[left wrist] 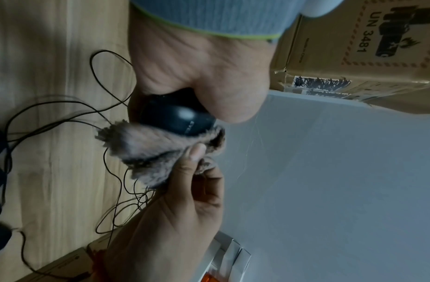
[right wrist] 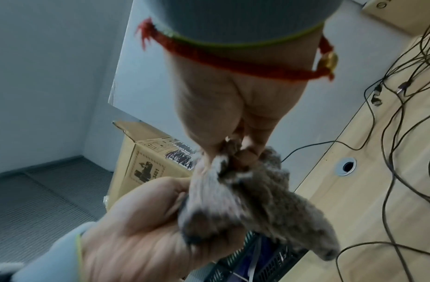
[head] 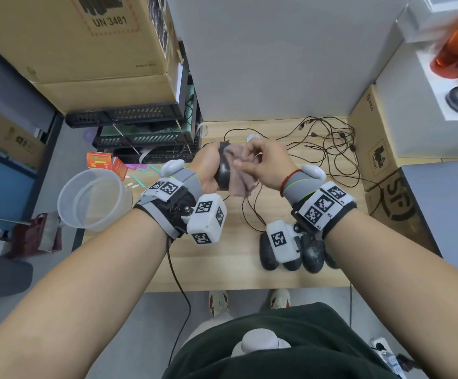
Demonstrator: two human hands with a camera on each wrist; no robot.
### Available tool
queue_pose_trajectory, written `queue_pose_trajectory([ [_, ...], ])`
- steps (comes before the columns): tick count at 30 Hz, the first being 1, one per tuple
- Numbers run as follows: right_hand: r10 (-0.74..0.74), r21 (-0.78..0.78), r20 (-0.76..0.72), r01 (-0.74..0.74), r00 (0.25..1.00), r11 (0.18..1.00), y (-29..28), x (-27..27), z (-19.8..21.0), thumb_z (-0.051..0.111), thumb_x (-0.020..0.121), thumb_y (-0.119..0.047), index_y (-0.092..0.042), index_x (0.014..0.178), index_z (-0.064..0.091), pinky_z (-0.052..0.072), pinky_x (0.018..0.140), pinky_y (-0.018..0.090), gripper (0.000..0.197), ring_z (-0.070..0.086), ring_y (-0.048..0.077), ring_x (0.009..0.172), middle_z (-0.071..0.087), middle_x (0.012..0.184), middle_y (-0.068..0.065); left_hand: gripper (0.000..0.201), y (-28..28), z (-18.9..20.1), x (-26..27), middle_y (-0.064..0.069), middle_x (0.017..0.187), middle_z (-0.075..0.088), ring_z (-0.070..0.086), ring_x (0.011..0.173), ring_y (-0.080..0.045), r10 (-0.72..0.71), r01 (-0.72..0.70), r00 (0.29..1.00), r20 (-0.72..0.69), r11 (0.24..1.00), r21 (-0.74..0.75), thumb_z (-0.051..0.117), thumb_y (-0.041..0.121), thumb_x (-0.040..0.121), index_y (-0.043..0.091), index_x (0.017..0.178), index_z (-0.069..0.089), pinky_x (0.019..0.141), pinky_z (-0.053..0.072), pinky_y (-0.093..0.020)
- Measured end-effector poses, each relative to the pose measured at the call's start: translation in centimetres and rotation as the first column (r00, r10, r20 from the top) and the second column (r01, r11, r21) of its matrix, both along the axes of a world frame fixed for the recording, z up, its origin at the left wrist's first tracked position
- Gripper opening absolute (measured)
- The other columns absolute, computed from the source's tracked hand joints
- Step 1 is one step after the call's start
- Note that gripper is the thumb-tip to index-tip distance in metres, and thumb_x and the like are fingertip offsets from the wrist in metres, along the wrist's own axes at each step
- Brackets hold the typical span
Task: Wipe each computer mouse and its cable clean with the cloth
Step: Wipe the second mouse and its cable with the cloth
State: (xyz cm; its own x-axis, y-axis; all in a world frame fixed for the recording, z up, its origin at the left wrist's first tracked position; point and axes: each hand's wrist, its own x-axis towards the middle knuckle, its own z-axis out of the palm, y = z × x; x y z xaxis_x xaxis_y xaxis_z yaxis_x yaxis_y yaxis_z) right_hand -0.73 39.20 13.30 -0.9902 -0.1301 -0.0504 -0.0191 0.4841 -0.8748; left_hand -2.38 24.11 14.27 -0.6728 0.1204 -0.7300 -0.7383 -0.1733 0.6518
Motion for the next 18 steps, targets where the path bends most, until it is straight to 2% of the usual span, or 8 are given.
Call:
queue_pose_trajectory([
  [3, -0.088, -0.033, -0.033, 0.087, 0.996, 0.996, -0.2, 0.0, -0.2, 0.08, 0.078, -0.019, -0.027, 0.071, 0.054, 0.044, 0.062, 0.023, 0.028, 0.046, 0.006, 0.057, 0.053, 0.065, -0.01, 0.05, 0.0, 0.6, 0.1, -0.021, 0.111, 0.071, 0.072, 0.089, -0.034, 0.041, -0.04, 0.999, -0.008, 0.998, 0.04, 0.027, 0.039, 0.108, 0.006, 0.127, 0.06, 0.067, 0.062, -0.051],
  [5, 0.024, -0.009, -0.055, -0.025, 0.998, 1.0, -0.9, 0.8, 0.1, 0.083, 0.074, -0.02, -0.029, 0.069, 0.052, 0.045, 0.063, 0.024, 0.033, 0.048, 0.006, 0.06, 0.054, 0.066, -0.012, 0.052, -0.2, 0.4, -0.1, -0.026, 0.121, 0.068, 0.071, 0.103, -0.039, 0.116, -0.116, 0.993, -0.006, 0.992, 0.04, 0.031, 0.04, 0.107, 0.0, 0.121, 0.061, 0.086, 0.058, -0.058],
  [6, 0.1, 0.04, -0.061, -0.098, 0.993, 0.994, -1.4, 1.3, 0.2, 0.086, 0.071, -0.022, -0.03, 0.068, 0.049, 0.043, 0.063, 0.025, 0.037, 0.049, 0.007, 0.062, 0.054, 0.067, -0.01, 0.047, -0.4, 0.4, -0.2, -0.026, 0.114, 0.07, 0.07, 0.101, -0.038, 0.143, -0.143, 0.99, -0.019, 0.99, 0.015, 0.035, 0.036, 0.107, 0.0, 0.11, 0.064, 0.091, 0.056, -0.054],
  [9, 0.182, 0.165, -0.075, -0.168, 0.98, 0.972, -1.9, 2.1, 0.0, 0.089, 0.063, -0.024, -0.028, 0.064, 0.045, 0.039, 0.056, 0.025, 0.045, 0.048, 0.007, 0.058, 0.056, 0.066, -0.005, 0.036, -0.2, 0.9, -0.3, -0.015, 0.084, 0.064, 0.065, 0.073, -0.03, 0.168, -0.169, 0.985, -0.03, 0.985, -0.02, 0.039, 0.028, 0.106, 0.006, 0.089, 0.062, 0.079, 0.054, -0.042],
  [11, 0.148, 0.081, -0.059, -0.143, 0.987, 0.986, -1.1, 1.6, -0.2, 0.089, 0.065, -0.019, -0.026, 0.064, 0.047, 0.037, 0.053, 0.019, 0.043, 0.045, 0.0, 0.051, 0.052, 0.06, -0.009, 0.039, -0.1, 1.2, -0.6, -0.015, 0.088, 0.065, 0.067, 0.074, -0.029, 0.167, -0.168, 0.985, -0.039, 0.985, -0.027, 0.038, 0.036, 0.108, 0.005, 0.102, 0.061, 0.077, 0.055, -0.04],
  [13, 0.087, -0.009, -0.037, -0.088, 0.995, 0.996, -0.4, 1.0, -0.3, 0.087, 0.07, -0.016, -0.025, 0.064, 0.048, 0.035, 0.053, 0.014, 0.041, 0.042, -0.003, 0.05, 0.048, 0.06, -0.012, 0.051, -0.1, 1.4, -0.7, -0.02, 0.108, 0.07, 0.071, 0.093, -0.033, 0.153, -0.154, 0.987, -0.051, 0.988, -0.015, 0.035, 0.044, 0.108, 0.002, 0.125, 0.058, 0.088, 0.059, -0.047],
  [15, -0.007, -0.063, -0.039, 0.005, 0.999, 0.998, 0.1, 0.5, -0.2, 0.083, 0.075, -0.015, -0.024, 0.066, 0.048, 0.038, 0.056, 0.016, 0.038, 0.04, -0.002, 0.053, 0.047, 0.062, -0.01, 0.056, 0.0, 1.2, -0.6, -0.023, 0.121, 0.069, 0.071, 0.103, -0.035, 0.094, -0.095, 0.994, -0.058, 0.995, -0.006, 0.03, 0.046, 0.108, 0.004, 0.134, 0.056, 0.091, 0.056, -0.054],
  [18, -0.096, -0.142, -0.044, 0.089, 0.994, 0.986, 0.5, -0.2, 0.2, 0.083, 0.076, -0.016, -0.026, 0.071, 0.052, 0.044, 0.06, 0.024, 0.033, 0.045, 0.008, 0.058, 0.051, 0.068, -0.008, 0.054, 0.7, 0.6, 0.1, -0.02, 0.11, 0.071, 0.071, 0.086, -0.031, 0.036, -0.036, 0.998, -0.06, 0.999, 0.004, 0.022, 0.045, 0.11, 0.007, 0.126, 0.057, 0.071, 0.059, -0.042],
])
